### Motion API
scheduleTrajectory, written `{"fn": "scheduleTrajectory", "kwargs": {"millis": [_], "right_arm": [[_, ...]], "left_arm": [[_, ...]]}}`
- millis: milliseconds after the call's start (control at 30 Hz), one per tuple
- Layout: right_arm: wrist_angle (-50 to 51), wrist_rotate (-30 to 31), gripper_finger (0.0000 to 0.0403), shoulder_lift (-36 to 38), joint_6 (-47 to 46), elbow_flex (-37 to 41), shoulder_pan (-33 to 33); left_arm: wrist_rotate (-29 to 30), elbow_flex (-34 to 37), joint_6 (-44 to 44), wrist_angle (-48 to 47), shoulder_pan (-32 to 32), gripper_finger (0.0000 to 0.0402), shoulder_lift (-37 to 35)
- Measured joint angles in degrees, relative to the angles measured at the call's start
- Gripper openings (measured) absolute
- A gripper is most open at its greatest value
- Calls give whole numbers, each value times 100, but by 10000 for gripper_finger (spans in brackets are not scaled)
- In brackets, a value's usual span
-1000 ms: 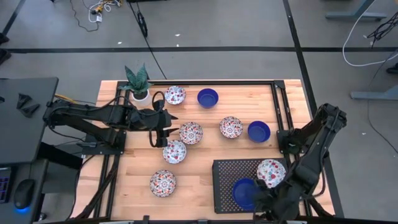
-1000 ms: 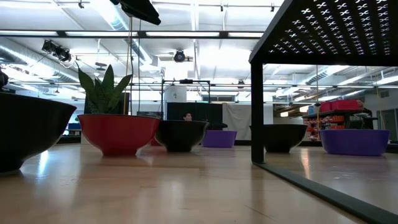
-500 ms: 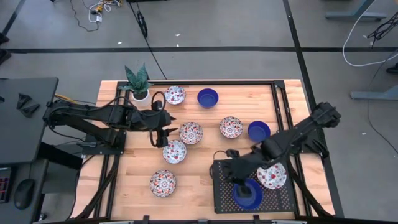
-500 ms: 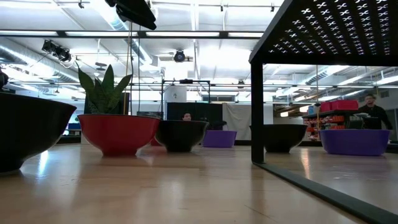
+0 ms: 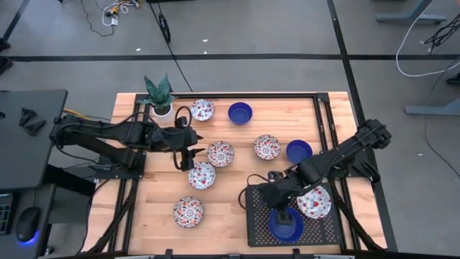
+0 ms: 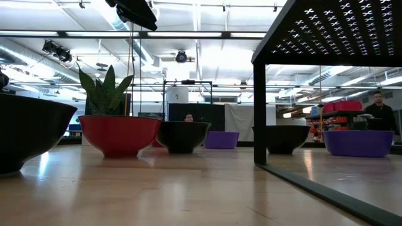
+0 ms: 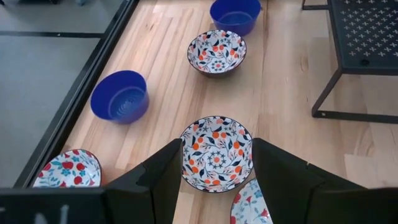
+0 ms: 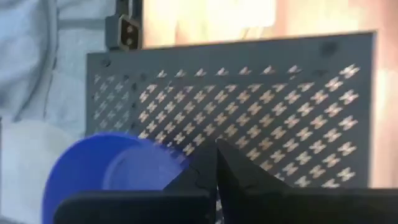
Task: Pick & Place Mini bowls
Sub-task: Put the left blue bowl on the shelf, then put the bottom left orange patterned bowl on the shelf
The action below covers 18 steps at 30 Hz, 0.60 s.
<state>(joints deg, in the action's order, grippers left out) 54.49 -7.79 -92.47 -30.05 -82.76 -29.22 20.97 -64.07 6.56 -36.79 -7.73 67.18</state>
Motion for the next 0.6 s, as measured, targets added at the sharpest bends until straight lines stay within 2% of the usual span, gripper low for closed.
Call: {"fn": "scheduleTrajectory", "kwargs": {"millis": [133, 333, 500, 600], "right_arm": [[127, -262, 8, 0, -45, 0, -75], [155, -166, 8, 0, -33, 0, -178], [169, 426, 8, 23, 306, 0, -176], [53, 1387, 9, 44, 751, 0, -176]], "left_arm": [[0, 0, 5, 1, 0, 197, 0], [0, 0, 14, 3, -2, 197, 0], [0, 0, 22, 1, 0, 197, 0], [0, 0, 25, -53, -2, 197, 0]]}}
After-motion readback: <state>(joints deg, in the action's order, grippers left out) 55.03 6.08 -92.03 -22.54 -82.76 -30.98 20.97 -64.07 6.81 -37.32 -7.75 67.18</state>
